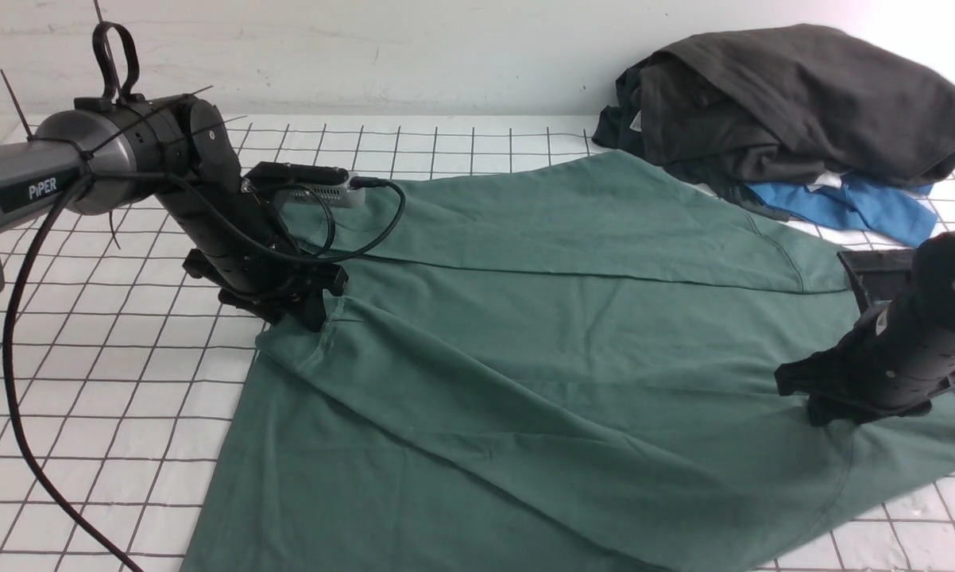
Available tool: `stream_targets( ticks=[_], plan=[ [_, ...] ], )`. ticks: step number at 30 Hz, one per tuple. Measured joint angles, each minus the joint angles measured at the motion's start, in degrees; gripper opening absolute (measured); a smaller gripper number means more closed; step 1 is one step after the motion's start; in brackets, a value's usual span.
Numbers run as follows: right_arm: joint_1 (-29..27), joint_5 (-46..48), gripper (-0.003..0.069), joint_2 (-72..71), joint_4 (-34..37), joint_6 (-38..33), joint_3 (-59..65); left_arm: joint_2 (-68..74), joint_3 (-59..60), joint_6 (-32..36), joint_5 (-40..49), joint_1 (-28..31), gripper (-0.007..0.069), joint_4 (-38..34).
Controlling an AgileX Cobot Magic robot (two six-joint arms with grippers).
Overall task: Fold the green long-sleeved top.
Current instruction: Use the left arm to clamp the cuff farthest from it
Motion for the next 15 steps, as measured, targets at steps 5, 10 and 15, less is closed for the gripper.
stream_targets(
  ticks=[5, 10, 15],
  plan=[
    [0.00, -1.16, 0.0015, -0.09, -0.34, 0.21, 0.00, 0.87, 0.00, 1.34, -1.47, 0.00, 0.0057, -1.91],
    [0.00, 1.77, 0.0004, -3.38, -2.56, 0.58, 0.11, 0.89, 0.00, 1.34, -1.47, 0.00, 0.0024, -2.07],
    [0.00, 4.42, 0.0004, -9.12, -7.41, 4.58, 0.11, 0.89, 0.00, 1.41, -1.69, 0.00, 0.0024, -2.07]
  ],
)
